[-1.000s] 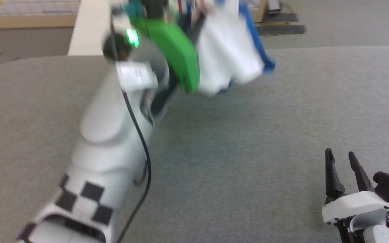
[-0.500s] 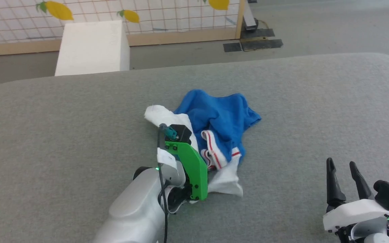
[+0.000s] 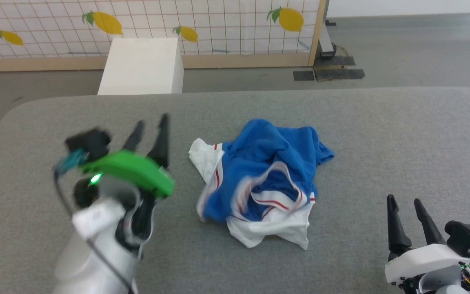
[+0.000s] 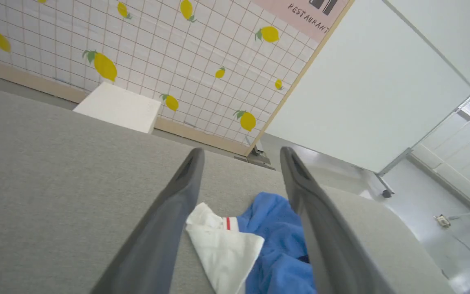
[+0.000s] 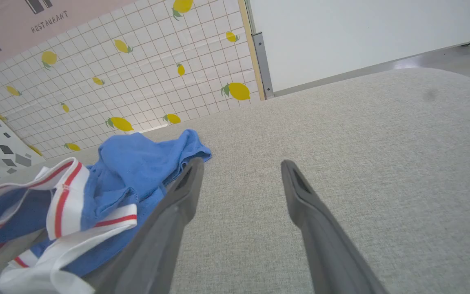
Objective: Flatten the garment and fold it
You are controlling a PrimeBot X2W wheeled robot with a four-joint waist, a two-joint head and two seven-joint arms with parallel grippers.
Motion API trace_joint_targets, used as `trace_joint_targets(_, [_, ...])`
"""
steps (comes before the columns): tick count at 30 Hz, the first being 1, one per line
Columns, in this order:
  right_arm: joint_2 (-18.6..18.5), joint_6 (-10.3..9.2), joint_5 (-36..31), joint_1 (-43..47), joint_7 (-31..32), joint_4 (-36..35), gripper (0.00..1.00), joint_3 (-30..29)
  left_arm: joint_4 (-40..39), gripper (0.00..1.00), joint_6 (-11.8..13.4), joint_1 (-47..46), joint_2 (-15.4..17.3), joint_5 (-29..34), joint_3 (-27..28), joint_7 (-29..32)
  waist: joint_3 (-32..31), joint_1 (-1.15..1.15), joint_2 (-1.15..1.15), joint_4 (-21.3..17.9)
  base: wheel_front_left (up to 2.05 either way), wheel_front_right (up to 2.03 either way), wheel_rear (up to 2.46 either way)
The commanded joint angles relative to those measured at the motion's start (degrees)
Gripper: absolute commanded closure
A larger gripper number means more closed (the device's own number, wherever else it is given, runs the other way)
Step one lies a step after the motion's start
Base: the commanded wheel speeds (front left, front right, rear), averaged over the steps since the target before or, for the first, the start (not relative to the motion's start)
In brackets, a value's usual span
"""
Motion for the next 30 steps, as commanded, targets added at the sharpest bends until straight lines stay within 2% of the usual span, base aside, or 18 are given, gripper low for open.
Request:
trace_joint_targets(1, [0.0,0.2,0.4,0.9,0.6,-0.5,0.0,0.4,-0.9,0.0,0.5,3.1,0.8,2.1,0.2,-3.4,-0.5,0.0,0.0,0.6,0.0,0.0,0.0])
trace_joint_targets(3, [0.0,0.2,0.4,1.1,1.8,-1.0,0.0,0.8,-2.0,0.0,0.9,6.1,2.0,5.0,0.0,-7.6,-0.6,0.0,0.0,0.9,0.0,0.0,0.0])
trace_joint_targets(6, [0.0,0.2,0.2,1.5,4.8,-1.9,0.0,1.3,-4.0,0.0,2.0,10.4,2.3,8.5,0.9,-10.3,-0.7,0.0,0.0,1.1,0.0,0.0,0.0])
trace_joint_targets(10, [0.0,0.2,-0.5,2.2,10.7,-4.0,0.0,2.0,-9.0,0.0,3.4,16.2,0.4,13.6,4.6,-10.8,-0.7,0.0,0.0,1.5,0.0,0.0,0.0])
trace_joint_targets(12, [0.0,0.2,-0.4,2.5,15.1,-6.2,0.0,3.5,-11.7,0.0,3.5,19.6,-1.7,16.2,6.5,-10.8,-0.4,0.0,0.0,1.8,0.0,0.0,0.0])
trace_joint_targets(16, [0.0,0.2,0.0,2.7,26.8,-11.2,0.0,8.7,-13.8,0.0,2.1,23.2,-4.6,19.4,8.7,-10.9,0.5,0.0,0.0,2.4,0.0,0.0,0.0])
trace_joint_targets(22, [0.0,0.2,-0.9,1.6,39.6,-17.1,0.0,15.0,-14.1,0.0,0.0,23.2,-7.3,22.0,10.3,-10.9,2.0,0.0,0.0,4.2,0.0,0.0,0.0])
trace_joint_targets(28, [0.0,0.2,-1.9,0.1,43.3,-17.3,0.0,16.8,-13.6,0.0,-1.6,22.3,-8.3,23.2,11.2,-10.9,3.3,0.0,0.0,5.7,0.0,0.0,0.0])
trace_joint_targets(29, [0.0,0.2,-2.0,-0.2,43.3,-17.2,0.51,16.9,-13.6,0.0,-1.8,22.2,-8.4,23.4,11.3,-10.9,3.4,0.0,0.0,5.8,0.0,0.0,0.0])
trace_joint_targets(30, [0.0,0.2,-1.9,-0.5,42.9,-17.0,0.79,17.0,-13.5,0.0,-2.0,22.1,-8.5,23.5,11.4,-10.9,3.5,0.0,0.0,5.9,0.0,0.0,0.0])
